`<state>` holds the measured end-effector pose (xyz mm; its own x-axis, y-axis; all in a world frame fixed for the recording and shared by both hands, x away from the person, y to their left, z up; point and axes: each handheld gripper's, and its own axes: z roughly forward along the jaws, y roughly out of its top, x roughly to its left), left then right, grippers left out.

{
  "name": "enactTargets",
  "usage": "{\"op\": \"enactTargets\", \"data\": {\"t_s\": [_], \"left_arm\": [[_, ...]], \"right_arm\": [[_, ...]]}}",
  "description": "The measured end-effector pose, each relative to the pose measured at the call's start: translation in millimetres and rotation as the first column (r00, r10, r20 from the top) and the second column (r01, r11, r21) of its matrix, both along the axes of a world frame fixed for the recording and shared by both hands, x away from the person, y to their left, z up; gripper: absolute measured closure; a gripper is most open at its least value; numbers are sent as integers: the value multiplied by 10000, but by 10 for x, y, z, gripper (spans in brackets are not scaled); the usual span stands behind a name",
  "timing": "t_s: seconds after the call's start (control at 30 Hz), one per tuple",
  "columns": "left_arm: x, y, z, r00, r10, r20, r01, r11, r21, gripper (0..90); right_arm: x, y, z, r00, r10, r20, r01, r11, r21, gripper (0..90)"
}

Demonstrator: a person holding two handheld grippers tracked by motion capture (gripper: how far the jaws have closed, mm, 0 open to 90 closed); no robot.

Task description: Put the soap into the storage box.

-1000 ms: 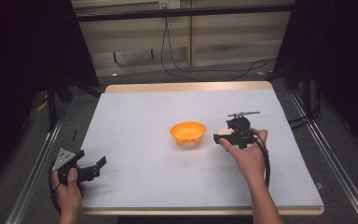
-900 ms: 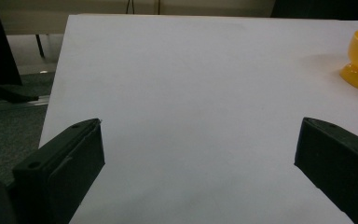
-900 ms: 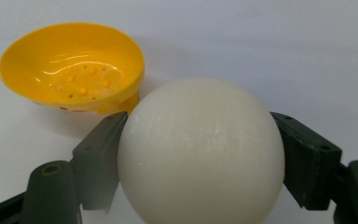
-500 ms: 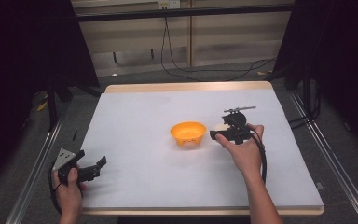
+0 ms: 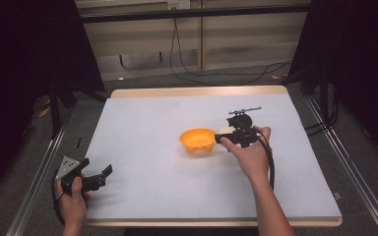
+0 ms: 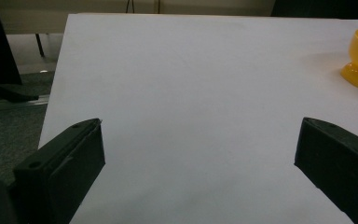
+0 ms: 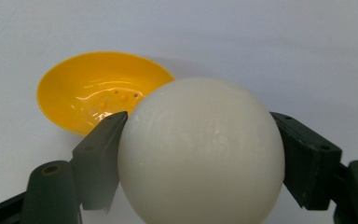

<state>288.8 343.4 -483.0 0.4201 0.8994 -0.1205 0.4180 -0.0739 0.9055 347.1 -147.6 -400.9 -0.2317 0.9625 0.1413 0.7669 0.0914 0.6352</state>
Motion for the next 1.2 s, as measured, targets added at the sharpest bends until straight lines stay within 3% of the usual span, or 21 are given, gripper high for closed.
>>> {"op": "enactTargets", "data": {"t_s": [0.43, 1.2], "left_arm": [[0, 1, -1, 10000, -11, -18, 11, 10000, -41, 13], [0, 4, 0, 10000, -23, -15, 23, 10000, -29, 14]], "right_arm": [[62, 134, 46, 9999, 137, 99, -139, 9998, 133, 240], [199, 408, -17, 9988, 495, -46, -494, 9986, 185, 241]]}}
